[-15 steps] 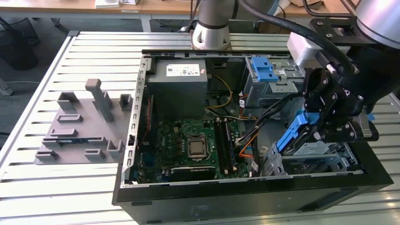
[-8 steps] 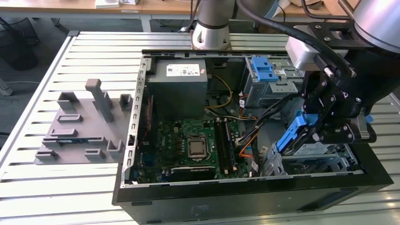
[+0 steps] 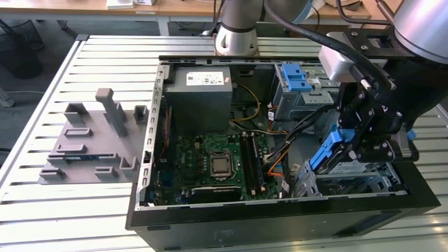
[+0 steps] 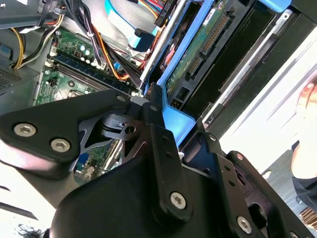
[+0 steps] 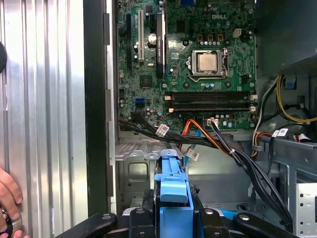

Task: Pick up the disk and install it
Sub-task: 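Insert the disk into the insertion slot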

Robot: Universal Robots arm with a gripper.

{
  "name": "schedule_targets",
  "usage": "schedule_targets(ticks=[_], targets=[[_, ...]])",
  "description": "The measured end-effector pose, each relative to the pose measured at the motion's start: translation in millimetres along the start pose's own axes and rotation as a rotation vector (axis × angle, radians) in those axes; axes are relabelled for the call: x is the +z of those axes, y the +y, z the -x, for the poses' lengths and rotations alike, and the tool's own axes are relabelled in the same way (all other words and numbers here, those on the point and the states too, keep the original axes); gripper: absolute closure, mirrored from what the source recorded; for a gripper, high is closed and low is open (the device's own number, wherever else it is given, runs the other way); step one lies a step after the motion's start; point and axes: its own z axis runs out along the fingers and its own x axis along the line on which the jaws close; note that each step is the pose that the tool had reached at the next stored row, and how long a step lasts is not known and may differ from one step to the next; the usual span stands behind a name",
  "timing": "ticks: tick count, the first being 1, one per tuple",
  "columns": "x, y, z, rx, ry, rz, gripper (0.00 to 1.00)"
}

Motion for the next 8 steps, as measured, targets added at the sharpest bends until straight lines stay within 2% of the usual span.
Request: schedule_targets(ticks=[8], targets=[[3.5,0.0,-0.1,0.0,0.0001,0.0,0.64]])
